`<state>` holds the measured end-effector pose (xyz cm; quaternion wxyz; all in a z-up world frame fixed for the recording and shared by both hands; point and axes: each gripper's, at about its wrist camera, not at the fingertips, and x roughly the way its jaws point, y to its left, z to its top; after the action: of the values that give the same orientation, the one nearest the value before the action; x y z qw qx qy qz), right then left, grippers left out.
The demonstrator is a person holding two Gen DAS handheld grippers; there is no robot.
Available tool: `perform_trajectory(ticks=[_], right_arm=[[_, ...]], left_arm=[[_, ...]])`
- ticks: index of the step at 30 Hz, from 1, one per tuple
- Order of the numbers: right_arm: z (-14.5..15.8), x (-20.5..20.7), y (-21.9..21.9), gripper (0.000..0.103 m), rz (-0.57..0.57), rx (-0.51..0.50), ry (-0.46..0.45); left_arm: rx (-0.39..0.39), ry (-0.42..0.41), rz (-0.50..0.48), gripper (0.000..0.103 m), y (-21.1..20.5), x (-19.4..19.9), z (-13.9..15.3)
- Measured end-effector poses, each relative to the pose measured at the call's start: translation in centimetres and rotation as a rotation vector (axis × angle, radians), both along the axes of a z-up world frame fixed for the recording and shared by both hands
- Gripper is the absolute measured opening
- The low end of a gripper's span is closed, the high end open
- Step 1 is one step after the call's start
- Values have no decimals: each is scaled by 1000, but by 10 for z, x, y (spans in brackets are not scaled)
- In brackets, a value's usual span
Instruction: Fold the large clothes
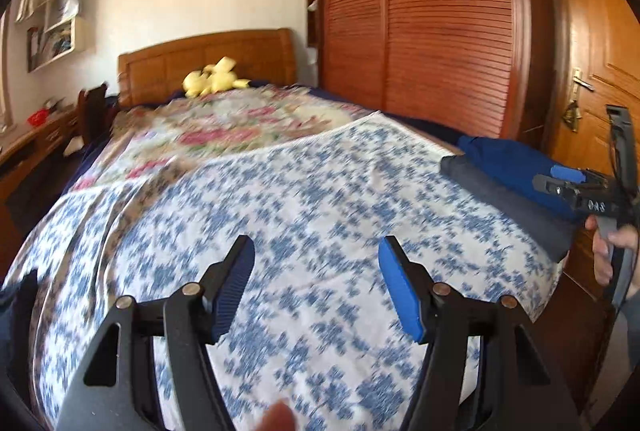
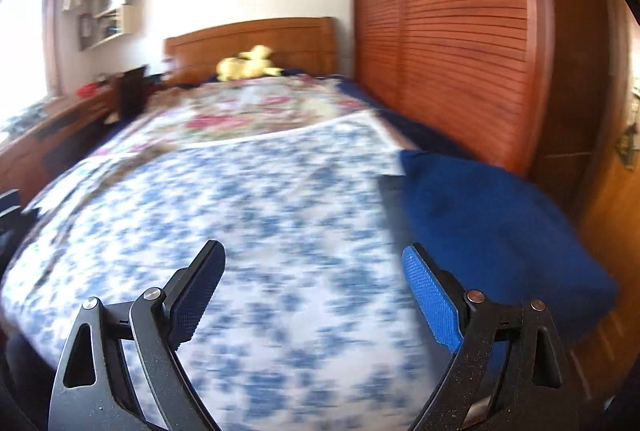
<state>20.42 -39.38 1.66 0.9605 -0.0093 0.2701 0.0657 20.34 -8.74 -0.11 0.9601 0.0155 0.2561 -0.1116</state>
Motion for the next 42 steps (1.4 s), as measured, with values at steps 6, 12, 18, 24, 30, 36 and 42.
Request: perform_trajectory(ticks=[6,12,18,24,30,36,42], right_arm=[[-29,-19,89,92,154,50,24],[-33,-44,151,92,252,102,-1],[-31,-61,189,92,313,88,-42],[-31,-71,203,92,335,84,-47],[-33,-75,205,92,336,95,-44],[-33,-78,206,92,333,93,-36],[-32,-80,207,92,325,88,-44]], left_arm=[[-27,35,129,64,42,-24,-23],[-33,26,252,64,83,-54,-34],[-25,-3,322,64,105,-78,-36],[-4,-39,316,64,103,-91,-32],[-11,-44,302,64,102,-96,-31],[-13,-38,296,64,101,-95,-34],[-19,-36,297,64,102,-96,-36]])
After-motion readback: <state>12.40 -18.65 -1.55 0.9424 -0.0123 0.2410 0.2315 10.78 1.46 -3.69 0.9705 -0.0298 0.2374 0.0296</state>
